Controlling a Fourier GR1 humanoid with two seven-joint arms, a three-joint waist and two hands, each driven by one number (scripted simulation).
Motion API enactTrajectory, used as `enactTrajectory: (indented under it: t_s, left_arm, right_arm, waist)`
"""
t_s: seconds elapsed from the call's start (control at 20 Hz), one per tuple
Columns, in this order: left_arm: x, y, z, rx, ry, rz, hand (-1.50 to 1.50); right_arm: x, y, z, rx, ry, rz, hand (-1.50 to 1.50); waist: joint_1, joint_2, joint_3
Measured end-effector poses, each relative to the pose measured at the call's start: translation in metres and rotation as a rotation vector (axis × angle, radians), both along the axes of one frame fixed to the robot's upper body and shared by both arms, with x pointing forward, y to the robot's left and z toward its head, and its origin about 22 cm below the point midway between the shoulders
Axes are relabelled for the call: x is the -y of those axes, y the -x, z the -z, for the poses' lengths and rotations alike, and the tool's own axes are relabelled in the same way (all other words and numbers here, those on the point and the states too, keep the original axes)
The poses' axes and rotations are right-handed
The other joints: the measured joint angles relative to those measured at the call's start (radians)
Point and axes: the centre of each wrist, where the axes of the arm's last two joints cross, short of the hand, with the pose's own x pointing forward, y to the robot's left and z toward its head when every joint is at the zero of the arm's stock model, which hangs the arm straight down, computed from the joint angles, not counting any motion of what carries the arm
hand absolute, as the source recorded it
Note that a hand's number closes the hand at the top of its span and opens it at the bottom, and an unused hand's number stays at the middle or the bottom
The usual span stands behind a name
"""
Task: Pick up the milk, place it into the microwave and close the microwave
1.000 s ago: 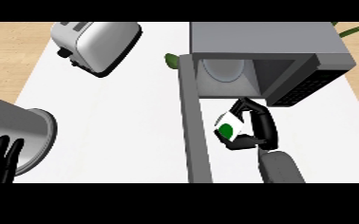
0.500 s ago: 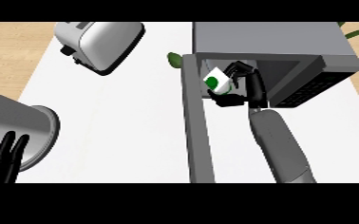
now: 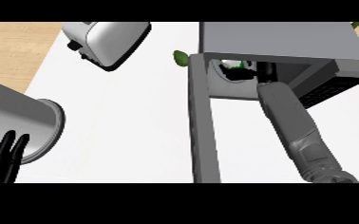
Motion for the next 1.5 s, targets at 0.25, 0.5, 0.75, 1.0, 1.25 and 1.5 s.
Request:
enactTrajectory:
  t_s: [0.25, 0.5, 0.75, 1.0, 1.25, 1.5]
  left_arm:
    - [-0.001, -0.003, 0.001, 0.004, -0.003, 0.005, -1.50]
    - [0.000, -0.008, 0.003, -0.007, -0.026, 0.002, -1.50]
    - [0.001, -0.009, 0.004, -0.013, -0.048, 0.008, -1.50]
    - [0.000, -0.011, 0.002, -0.006, -0.059, 0.012, -1.50]
    - [0.005, -0.010, 0.001, -0.001, -0.072, 0.014, -1.50]
    - [0.009, -0.004, -0.001, -0.003, -0.083, 0.016, -1.50]
  right_arm:
    - [0.018, -0.010, -0.012, 0.055, 0.084, 0.155, 1.50]
    - [0.013, -0.015, -0.017, 0.084, 0.236, 0.160, -1.50]
    - [0.009, -0.021, -0.024, 0.046, 0.307, 0.101, -1.50]
    - [-0.009, -0.020, -0.020, 0.014, 0.323, 0.045, -1.50]
    - [-0.023, -0.021, -0.020, 0.018, 0.300, 0.034, -1.50]
    - [-0.020, -0.022, -0.023, 0.035, 0.269, 0.083, -1.50]
  waist:
    - [0.018, 0.011, 0.001]
    - [0.028, 0.015, 0.001]
    - [0.039, 0.018, 0.001]
    - [0.042, 0.019, 0.001]
    - [0.034, 0.015, 0.001]
    - [0.032, 0.013, 0.001]
